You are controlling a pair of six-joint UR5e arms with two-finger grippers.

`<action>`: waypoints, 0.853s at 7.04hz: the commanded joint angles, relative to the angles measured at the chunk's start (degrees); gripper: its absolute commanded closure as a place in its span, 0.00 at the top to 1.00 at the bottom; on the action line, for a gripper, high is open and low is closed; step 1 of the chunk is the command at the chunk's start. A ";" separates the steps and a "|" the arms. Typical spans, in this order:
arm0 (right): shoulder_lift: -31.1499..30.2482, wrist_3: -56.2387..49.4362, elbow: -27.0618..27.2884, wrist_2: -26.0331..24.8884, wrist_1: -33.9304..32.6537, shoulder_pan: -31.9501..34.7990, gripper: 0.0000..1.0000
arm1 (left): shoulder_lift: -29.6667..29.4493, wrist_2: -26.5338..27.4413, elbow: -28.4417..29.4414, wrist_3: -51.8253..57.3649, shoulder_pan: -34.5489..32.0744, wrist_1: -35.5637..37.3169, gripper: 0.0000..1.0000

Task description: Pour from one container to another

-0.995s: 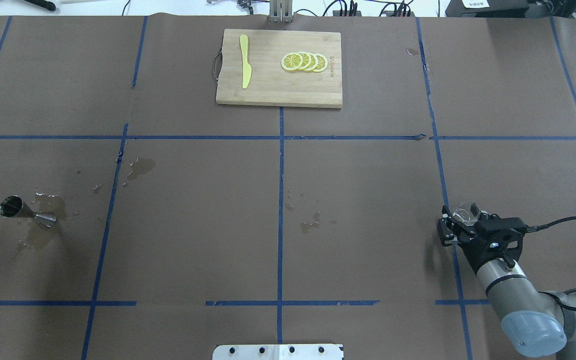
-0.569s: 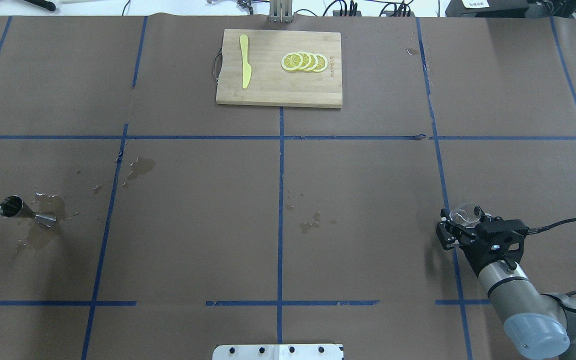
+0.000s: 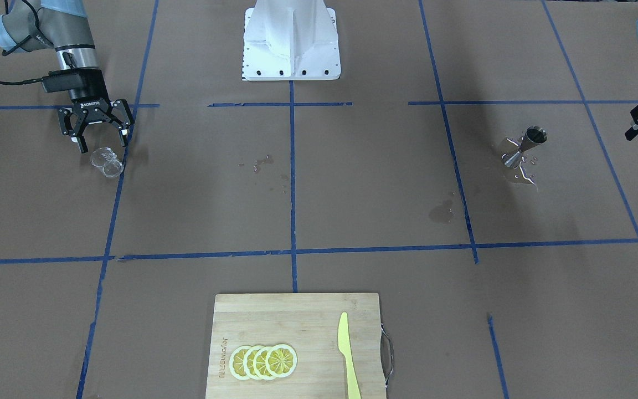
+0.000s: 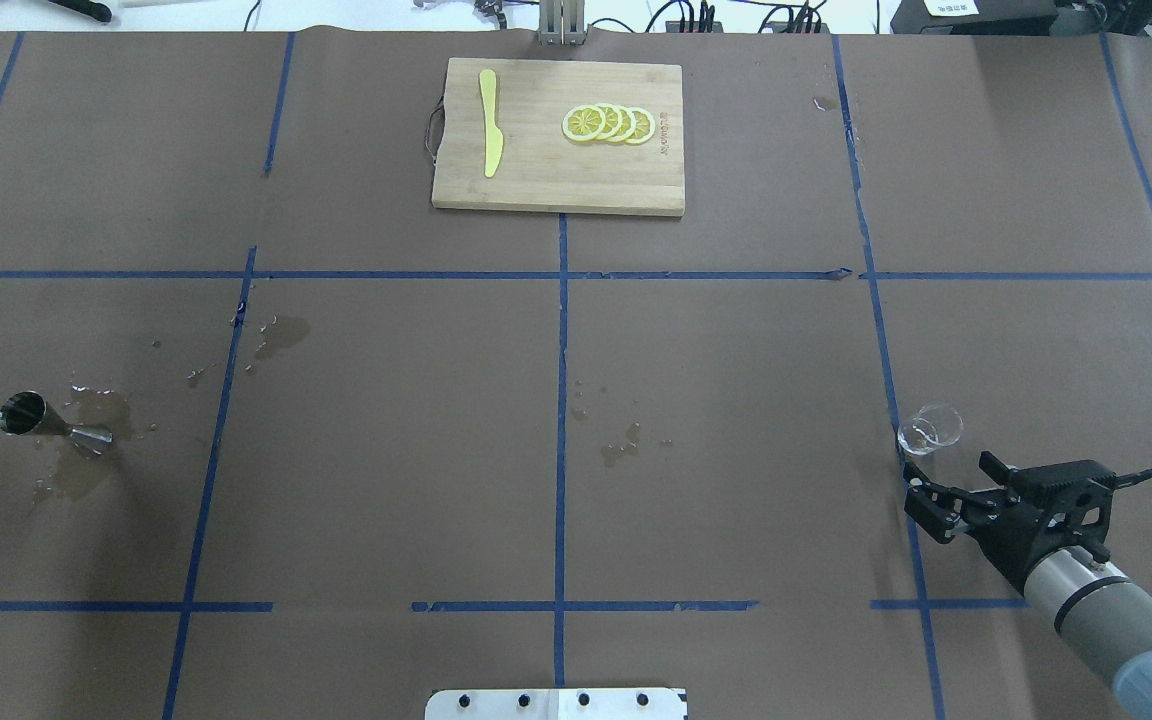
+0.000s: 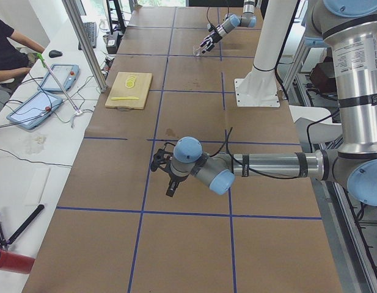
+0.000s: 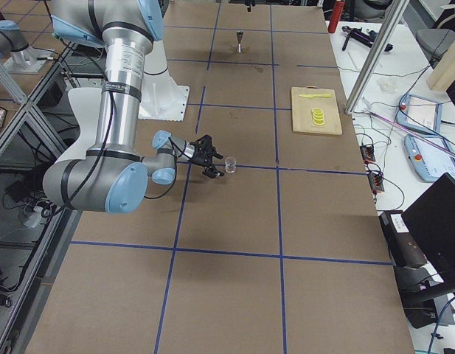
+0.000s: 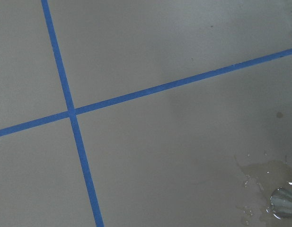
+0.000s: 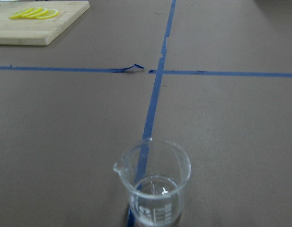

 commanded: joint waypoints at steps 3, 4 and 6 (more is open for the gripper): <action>-11.56 -2.01 8.48 37.92 -0.50 12.92 0.99 | 2.35 0.79 0.23 0.94 -0.38 -0.53 1.00; -11.57 -9.51 8.13 52.26 -0.59 25.46 0.99 | 2.36 0.70 0.75 1.04 -0.38 -0.36 1.00; -8.60 -30.72 4.90 72.52 -9.22 49.18 0.99 | 2.62 -0.08 0.93 1.12 -0.38 0.17 1.00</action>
